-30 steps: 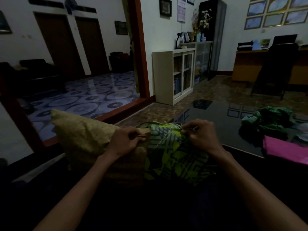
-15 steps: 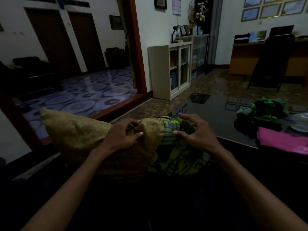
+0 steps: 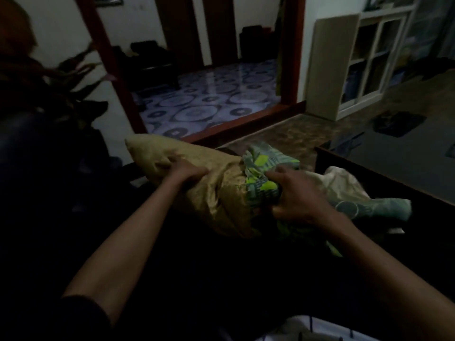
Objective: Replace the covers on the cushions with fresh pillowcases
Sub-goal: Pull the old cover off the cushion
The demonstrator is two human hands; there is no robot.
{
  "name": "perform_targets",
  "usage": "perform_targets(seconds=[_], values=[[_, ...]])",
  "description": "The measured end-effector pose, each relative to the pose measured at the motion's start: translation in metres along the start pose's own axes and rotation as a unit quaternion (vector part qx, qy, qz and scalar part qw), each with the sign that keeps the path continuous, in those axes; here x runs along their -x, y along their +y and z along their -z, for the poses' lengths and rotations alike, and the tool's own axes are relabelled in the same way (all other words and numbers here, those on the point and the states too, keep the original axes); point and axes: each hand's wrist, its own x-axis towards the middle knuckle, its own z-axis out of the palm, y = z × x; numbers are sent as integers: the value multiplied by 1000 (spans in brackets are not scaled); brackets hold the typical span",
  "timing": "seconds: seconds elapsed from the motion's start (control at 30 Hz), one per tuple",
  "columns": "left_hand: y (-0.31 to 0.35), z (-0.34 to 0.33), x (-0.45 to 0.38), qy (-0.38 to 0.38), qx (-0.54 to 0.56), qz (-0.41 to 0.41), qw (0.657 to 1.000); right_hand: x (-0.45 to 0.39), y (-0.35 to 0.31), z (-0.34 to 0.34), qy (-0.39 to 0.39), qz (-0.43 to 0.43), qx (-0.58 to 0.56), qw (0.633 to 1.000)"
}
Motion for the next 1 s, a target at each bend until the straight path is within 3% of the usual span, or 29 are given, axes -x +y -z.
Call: perform_targets(seconds=[0.13, 0.27, 0.47, 0.67, 0.73, 0.83, 1.0], values=[[-5, -29, 9, 99, 136, -80, 982, 6, -10, -14, 2, 64, 25, 998], [41, -16, -7, 66, 184, -171, 966, -3, -2, -7, 52, 108, 90, 989], [111, 1, -34, 78, 259, -223, 937, -16, 4, 5, 154, 112, 95, 977], [106, 5, -55, 137, 335, -247, 899, -39, 3, 15, 230, 185, 146, 944], [83, -2, -62, 115, 308, -234, 915, -48, 6, -1, 187, 210, 157, 947], [40, -23, -57, 41, 245, -196, 949, -54, 17, -49, 64, 185, 133, 972], [-31, -50, -39, -57, 66, -172, 981, -48, 8, -99, -91, 164, 69, 980]])
